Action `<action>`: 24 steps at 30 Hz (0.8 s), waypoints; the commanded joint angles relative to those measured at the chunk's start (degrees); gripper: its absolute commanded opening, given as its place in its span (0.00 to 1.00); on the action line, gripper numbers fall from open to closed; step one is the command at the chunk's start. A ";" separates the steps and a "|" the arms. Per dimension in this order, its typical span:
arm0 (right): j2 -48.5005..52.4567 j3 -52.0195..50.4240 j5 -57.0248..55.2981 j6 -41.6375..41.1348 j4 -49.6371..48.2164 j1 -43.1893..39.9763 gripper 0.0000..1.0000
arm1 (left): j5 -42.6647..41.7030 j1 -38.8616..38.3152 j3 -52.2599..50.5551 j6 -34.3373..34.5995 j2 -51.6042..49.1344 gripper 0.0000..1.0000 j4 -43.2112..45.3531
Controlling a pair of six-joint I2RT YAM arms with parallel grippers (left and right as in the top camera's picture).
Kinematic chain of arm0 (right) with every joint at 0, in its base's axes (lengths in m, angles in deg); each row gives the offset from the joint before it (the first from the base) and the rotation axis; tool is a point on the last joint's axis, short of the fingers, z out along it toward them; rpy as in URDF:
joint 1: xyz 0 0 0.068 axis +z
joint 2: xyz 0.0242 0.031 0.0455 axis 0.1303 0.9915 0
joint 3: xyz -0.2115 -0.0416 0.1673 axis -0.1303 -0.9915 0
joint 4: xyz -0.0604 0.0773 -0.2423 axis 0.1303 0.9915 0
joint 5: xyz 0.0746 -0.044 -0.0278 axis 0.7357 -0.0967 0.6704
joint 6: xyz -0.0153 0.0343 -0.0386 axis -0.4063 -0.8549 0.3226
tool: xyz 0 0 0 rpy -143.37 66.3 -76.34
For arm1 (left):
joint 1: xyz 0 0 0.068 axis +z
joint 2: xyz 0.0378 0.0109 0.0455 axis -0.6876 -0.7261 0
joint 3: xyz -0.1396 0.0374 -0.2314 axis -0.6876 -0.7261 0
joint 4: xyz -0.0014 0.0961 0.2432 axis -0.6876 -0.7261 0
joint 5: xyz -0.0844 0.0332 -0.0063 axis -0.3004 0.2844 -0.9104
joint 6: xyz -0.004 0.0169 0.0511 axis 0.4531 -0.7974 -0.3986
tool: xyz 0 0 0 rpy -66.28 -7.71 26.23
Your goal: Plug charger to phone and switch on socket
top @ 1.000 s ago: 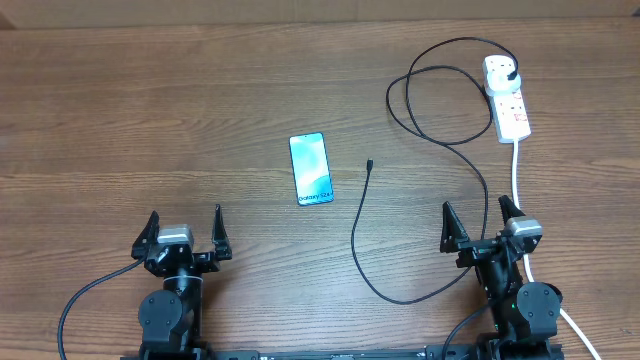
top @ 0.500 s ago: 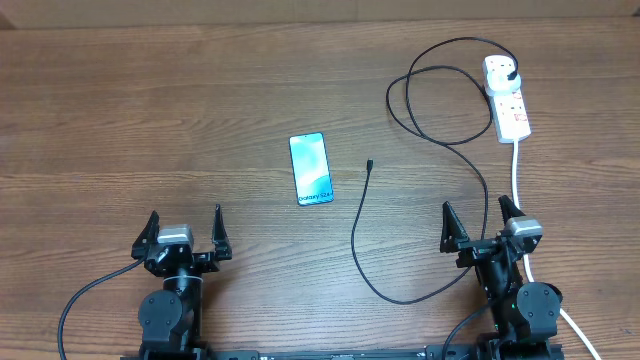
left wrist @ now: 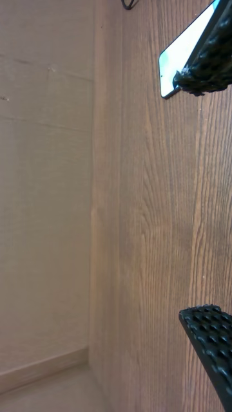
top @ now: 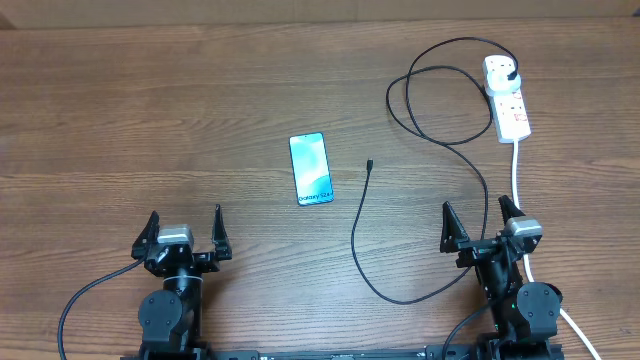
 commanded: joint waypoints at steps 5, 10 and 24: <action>-0.68 -0.59 0.02 -0.22 -0.22 0.26 1.00 | -0.11 0.37 -0.39 -1.11 0.63 1.00 0.07; -0.68 -0.59 0.02 -0.22 -0.22 0.26 1.00 | -0.15 0.37 -0.39 -1.07 0.63 1.00 0.09; -0.68 -0.59 0.02 -0.22 -0.22 0.26 1.00 | -12.63 0.37 -0.37 0.59 0.63 1.00 4.22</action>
